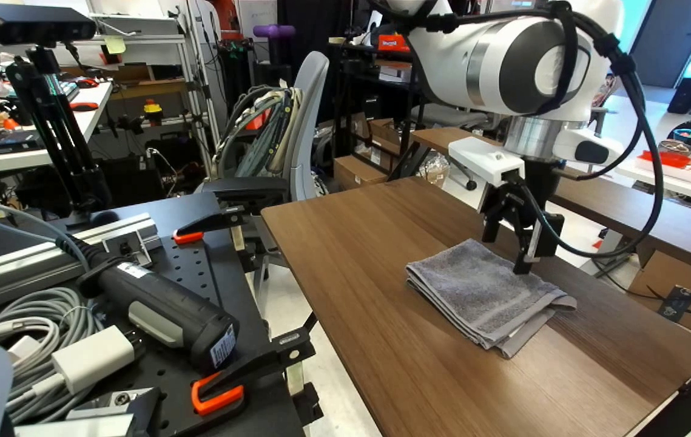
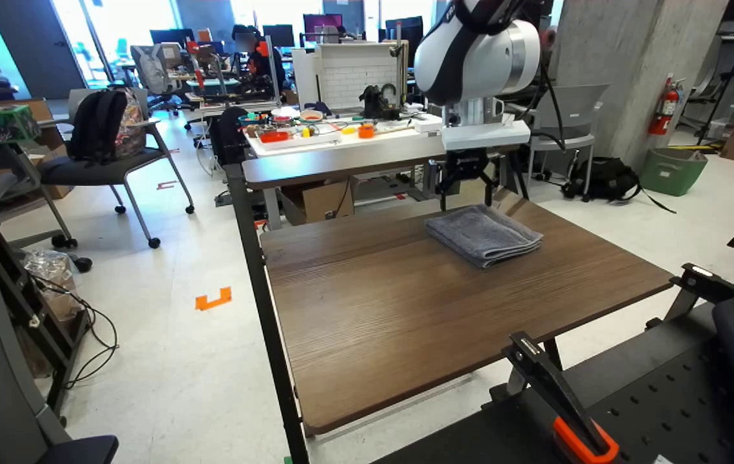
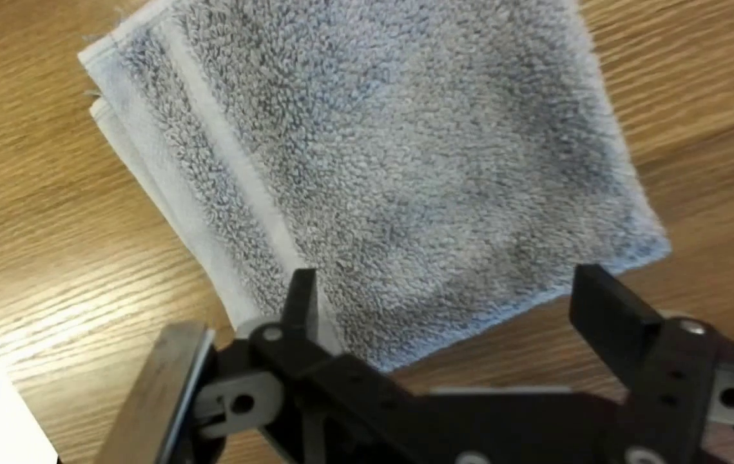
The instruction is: Move the grey towel to the right.
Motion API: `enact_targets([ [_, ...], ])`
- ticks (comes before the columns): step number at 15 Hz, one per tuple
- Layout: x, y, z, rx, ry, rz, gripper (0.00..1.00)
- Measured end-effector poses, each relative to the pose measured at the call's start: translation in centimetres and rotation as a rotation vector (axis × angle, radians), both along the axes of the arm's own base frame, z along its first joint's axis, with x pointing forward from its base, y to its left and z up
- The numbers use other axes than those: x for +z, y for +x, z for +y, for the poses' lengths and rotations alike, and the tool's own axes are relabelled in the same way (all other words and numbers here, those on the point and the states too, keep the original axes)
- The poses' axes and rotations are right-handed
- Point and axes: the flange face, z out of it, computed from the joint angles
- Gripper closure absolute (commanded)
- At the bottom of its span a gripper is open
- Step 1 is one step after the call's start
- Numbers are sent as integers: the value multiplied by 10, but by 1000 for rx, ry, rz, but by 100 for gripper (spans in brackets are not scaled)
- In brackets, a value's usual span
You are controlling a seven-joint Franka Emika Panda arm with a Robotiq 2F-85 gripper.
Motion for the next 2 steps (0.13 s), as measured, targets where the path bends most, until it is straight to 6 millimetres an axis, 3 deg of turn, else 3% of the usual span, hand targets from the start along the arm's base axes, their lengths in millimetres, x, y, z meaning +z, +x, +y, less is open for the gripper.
enact_targets([
  [2, 17, -6, 5, 8, 1, 32, 0],
])
